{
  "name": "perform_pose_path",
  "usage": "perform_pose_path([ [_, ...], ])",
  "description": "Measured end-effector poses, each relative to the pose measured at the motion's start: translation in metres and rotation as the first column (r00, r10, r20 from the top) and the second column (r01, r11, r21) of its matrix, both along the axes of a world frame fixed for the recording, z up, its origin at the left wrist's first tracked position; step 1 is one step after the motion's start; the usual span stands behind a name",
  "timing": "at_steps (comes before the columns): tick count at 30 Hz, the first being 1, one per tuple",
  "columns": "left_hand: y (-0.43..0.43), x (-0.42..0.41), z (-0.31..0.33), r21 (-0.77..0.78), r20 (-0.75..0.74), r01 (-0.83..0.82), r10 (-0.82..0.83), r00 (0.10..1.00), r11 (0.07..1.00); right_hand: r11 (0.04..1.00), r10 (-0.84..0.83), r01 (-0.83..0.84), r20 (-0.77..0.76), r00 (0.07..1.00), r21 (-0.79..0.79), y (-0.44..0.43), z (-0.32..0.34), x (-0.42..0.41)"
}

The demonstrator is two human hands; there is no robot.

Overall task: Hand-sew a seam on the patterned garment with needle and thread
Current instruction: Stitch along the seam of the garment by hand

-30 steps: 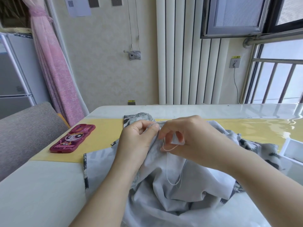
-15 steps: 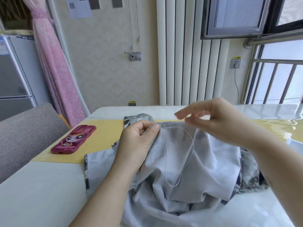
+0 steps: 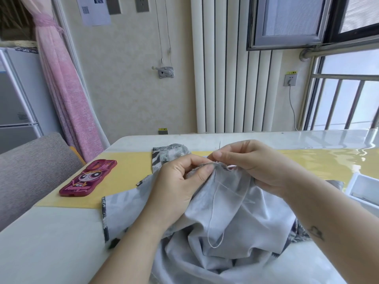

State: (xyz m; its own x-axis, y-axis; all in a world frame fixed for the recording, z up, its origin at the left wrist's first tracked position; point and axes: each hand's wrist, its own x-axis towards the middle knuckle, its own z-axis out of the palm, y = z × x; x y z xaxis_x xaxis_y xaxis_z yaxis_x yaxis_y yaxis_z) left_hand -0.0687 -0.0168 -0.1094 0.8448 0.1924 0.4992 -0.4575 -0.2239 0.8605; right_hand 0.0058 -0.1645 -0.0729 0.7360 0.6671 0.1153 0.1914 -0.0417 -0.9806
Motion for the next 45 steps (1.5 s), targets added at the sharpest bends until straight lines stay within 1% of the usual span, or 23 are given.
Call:
perform_pose_path([
  [2, 0.002, 0.001, -0.002, 0.016, -0.019, -0.024, 0.025, 1.0, 1.0, 0.995, -0.061, 0.062, -0.013, 0.998, 0.083, 0.0, 0.002, 0.001],
  [3, 0.002, 0.002, -0.002, 0.02, -0.029, -0.036, 0.036, 0.999, 0.999, 0.979, -0.091, 0.104, -0.082, 0.992, 0.174, 0.0, 0.004, 0.001],
  [5, 0.004, 0.002, -0.004, 0.018, -0.044, -0.04, 0.041, 0.998, 0.999, 0.898, -0.06, 0.16, -0.244, 0.968, 0.411, -0.002, 0.013, 0.0],
  [7, 0.006, 0.003, -0.005, 0.028, -0.054, -0.052, 0.053, 0.997, 0.998, 0.792, 0.035, 0.125, -0.248, 0.968, 0.598, -0.004, 0.021, -0.004],
  [8, 0.007, 0.004, -0.006, 0.039, -0.061, -0.062, 0.064, 0.996, 0.997, 0.788, 0.002, 0.095, -0.156, 0.988, 0.608, -0.004, 0.022, -0.006],
  [9, 0.007, 0.004, -0.006, 0.044, -0.069, -0.066, 0.068, 0.995, 0.997, 0.838, -0.143, 0.106, 0.028, 0.989, 0.536, -0.004, 0.02, -0.005],
  [10, 0.007, 0.004, -0.006, 0.043, -0.075, -0.068, 0.071, 0.995, 0.997, 0.895, -0.302, 0.17, 0.277, 0.912, 0.413, -0.005, 0.016, -0.005],
  [11, 0.007, 0.004, -0.006, 0.038, -0.079, -0.07, 0.073, 0.994, 0.997, 0.916, -0.384, 0.261, 0.475, 0.792, 0.306, -0.005, 0.012, -0.002],
  [12, 0.007, 0.003, -0.006, 0.034, -0.08, -0.074, 0.076, 0.994, 0.997, 0.921, -0.389, 0.309, 0.568, 0.726, 0.236, -0.004, 0.009, 0.001],
  [13, 0.007, 0.003, -0.006, 0.032, -0.08, -0.075, 0.077, 0.994, 0.997, 0.933, -0.359, 0.301, 0.571, 0.738, 0.196, -0.004, 0.007, 0.003],
  [15, 0.007, 0.003, -0.005, 0.029, -0.077, -0.073, 0.075, 0.994, 0.997, 0.954, -0.299, 0.251, 0.458, 0.837, 0.165, -0.003, 0.005, 0.006],
  [18, 0.007, 0.003, -0.004, 0.024, -0.07, -0.083, 0.084, 0.994, 0.996, 0.957, -0.278, 0.226, 0.35, 0.894, 0.182, -0.005, 0.005, 0.008],
  [20, 0.007, 0.003, -0.004, 0.026, -0.069, -0.082, 0.084, 0.994, 0.996, 0.943, -0.244, 0.19, 0.178, 0.953, 0.275, -0.006, 0.007, 0.009],
  [22, 0.007, 0.002, -0.004, 0.021, -0.067, -0.073, 0.074, 0.995, 0.997, 0.893, -0.128, 0.143, -0.064, 0.99, 0.427, -0.007, 0.009, 0.01],
  [24, 0.007, 0.002, -0.004, 0.02, -0.064, -0.072, 0.073, 0.995, 0.997, 0.82, -0.042, 0.161, -0.223, 0.974, 0.549, -0.006, 0.012, 0.01],
  [27, 0.008, 0.003, -0.004, 0.008, -0.069, -0.073, 0.073, 0.995, 0.997, 0.657, 0.021, 0.301, -0.416, 0.909, 0.691, -0.009, 0.017, 0.015],
  [30, 0.009, 0.003, -0.004, -0.04, -0.08, -0.074, 0.071, 0.994, 0.996, 0.542, -0.102, 0.436, -0.459, 0.883, 0.719, -0.014, 0.018, 0.025],
  [33, 0.01, 0.004, -0.004, -0.044, -0.087, -0.081, 0.077, 0.993, 0.996, 0.602, -0.377, 0.486, -0.311, 0.872, 0.633, -0.017, 0.008, 0.035],
  [35, 0.01, 0.004, -0.005, -0.035, -0.089, -0.085, 0.081, 0.993, 0.996, 0.682, -0.572, 0.513, -0.057, 0.819, 0.521, -0.016, 0.0, 0.035],
  [37, 0.009, 0.004, -0.005, -0.037, -0.087, -0.074, 0.07, 0.994, 0.997, 0.77, -0.606, 0.485, 0.239, 0.759, 0.414, -0.012, -0.004, 0.031],
  [40, 0.009, 0.004, -0.006, -0.035, -0.088, -0.07, 0.067, 0.994, 0.997, 0.917, -0.38, 0.372, 0.603, 0.701, 0.145, -0.005, 0.001, 0.019],
  [42, 0.009, 0.004, -0.006, -0.035, -0.086, -0.071, 0.068, 0.994, 0.997, 0.954, -0.148, 0.284, 0.667, 0.73, -0.099, -0.003, 0.008, 0.011],
  [45, 0.01, 0.003, -0.005, -0.02, -0.073, -0.056, 0.055, 0.996, 0.998, 0.892, 0.092, 0.228, 0.649, 0.755, -0.391, -0.003, 0.018, 0.005],
])
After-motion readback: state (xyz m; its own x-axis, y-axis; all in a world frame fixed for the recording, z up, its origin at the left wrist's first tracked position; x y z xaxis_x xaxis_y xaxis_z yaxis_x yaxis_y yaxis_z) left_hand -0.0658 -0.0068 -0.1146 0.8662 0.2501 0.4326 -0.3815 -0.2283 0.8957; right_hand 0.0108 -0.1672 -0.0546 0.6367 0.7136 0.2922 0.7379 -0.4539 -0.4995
